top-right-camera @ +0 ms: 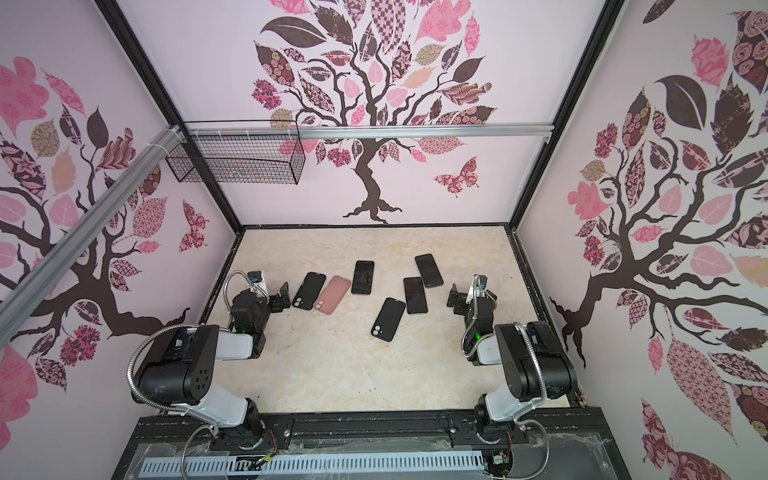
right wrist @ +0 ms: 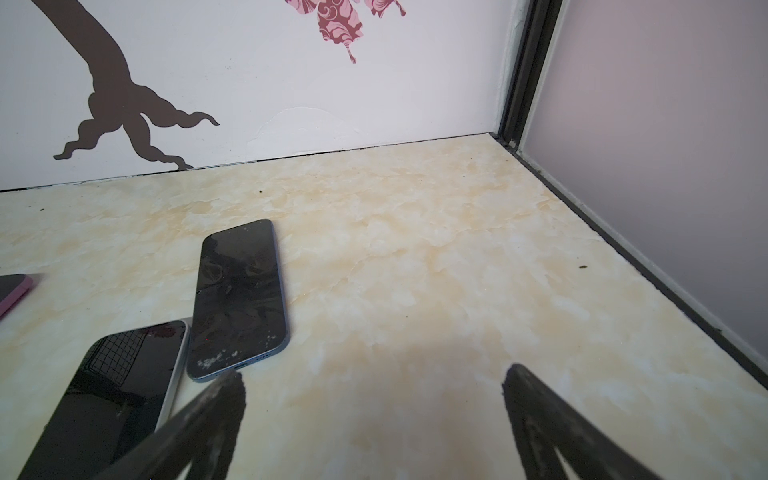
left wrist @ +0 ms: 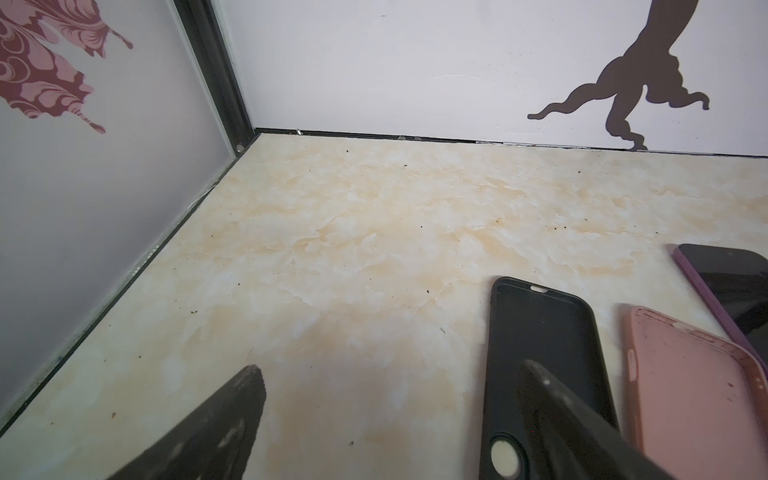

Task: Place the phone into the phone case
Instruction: 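Move both grippers forward from rest toward the phones and cases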

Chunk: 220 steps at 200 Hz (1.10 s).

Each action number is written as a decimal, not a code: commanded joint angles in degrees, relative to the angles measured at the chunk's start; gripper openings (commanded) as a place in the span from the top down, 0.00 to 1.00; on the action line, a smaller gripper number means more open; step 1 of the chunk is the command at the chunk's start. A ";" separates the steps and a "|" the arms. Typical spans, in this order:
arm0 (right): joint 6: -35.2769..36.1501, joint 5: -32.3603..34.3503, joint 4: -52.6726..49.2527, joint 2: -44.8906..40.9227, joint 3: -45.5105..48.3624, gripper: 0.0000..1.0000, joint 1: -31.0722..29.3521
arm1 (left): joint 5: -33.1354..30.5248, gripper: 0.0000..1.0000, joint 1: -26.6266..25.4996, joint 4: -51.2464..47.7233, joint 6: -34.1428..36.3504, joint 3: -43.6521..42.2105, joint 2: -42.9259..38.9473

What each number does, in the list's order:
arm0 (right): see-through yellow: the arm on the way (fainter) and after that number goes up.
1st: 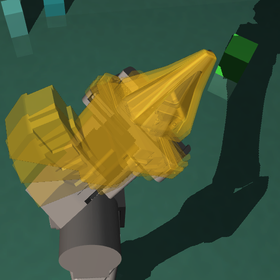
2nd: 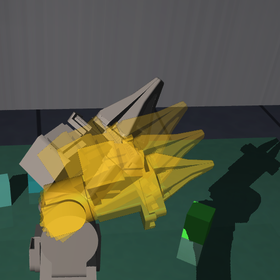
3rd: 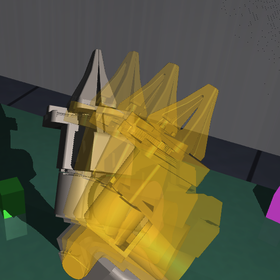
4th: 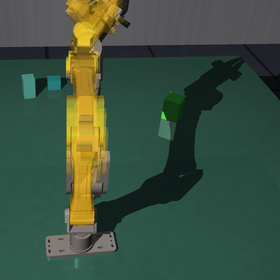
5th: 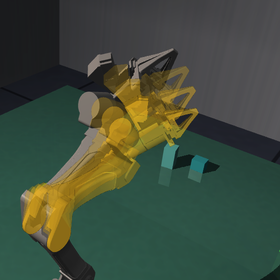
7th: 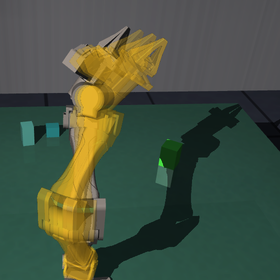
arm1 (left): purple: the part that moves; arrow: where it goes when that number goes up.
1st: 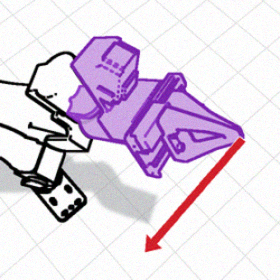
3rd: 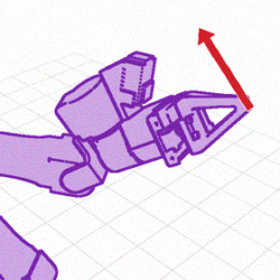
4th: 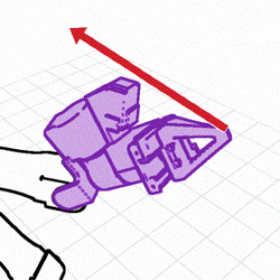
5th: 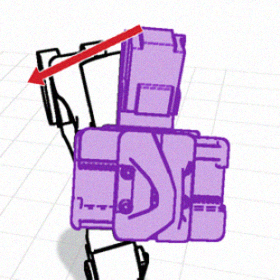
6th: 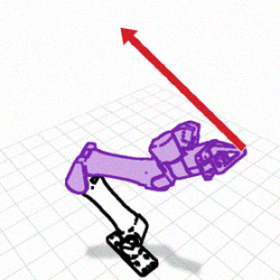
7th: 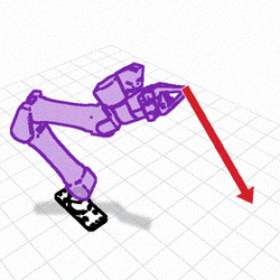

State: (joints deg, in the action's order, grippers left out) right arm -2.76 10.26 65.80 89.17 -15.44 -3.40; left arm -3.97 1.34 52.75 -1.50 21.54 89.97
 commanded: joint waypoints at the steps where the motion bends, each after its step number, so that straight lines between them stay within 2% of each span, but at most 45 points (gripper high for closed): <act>1: 0.14 0.45 -7.29 -4.79 -3.35 0.00 0.23 | -8.25 0.03 -2.06 -1.51 0.44 -1.16 -4.97; 29: -0.49 2.09 -20.04 -13.08 -6.82 0.00 0.08 | -18.83 0.03 -6.40 -15.47 0.57 2.95 -14.38; 54: -4.41 2.12 -35.09 -20.78 -10.73 0.00 -0.10 | -23.37 0.03 -8.21 -29.64 -3.43 9.31 -22.31; 76: -11.05 -1.28 -45.09 -25.45 -13.44 0.00 -0.80 | -23.97 0.03 -9.39 -50.71 -9.04 17.44 -27.12; 110: -10.97 -0.81 -58.95 -28.50 -20.53 0.00 -7.14 | -26.71 0.03 -16.37 -64.75 -10.39 21.88 -33.33; 133: -12.07 -4.55 -68.16 -27.60 -26.16 0.00 -9.21 | -22.62 0.03 -20.31 -76.74 -13.74 27.48 -35.08; 158: -12.41 -10.53 -77.27 -25.44 -31.12 0.00 -9.28 | -10.36 0.03 -21.28 -86.36 -19.56 30.41 -35.97; 183: -12.01 -14.65 -84.73 -23.78 -34.15 0.00 -9.74 | -3.67 0.03 -24.46 -88.92 -23.06 29.30 -37.21; 220: -10.40 -15.01 -88.14 -25.76 -33.74 0.00 -10.23 | -1.83 0.04 -31.83 -89.02 -26.01 29.73 -33.80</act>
State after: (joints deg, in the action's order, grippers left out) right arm -14.24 -2.85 -16.08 64.31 -47.86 -13.32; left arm -9.65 -26.79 -33.63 -23.75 49.15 54.00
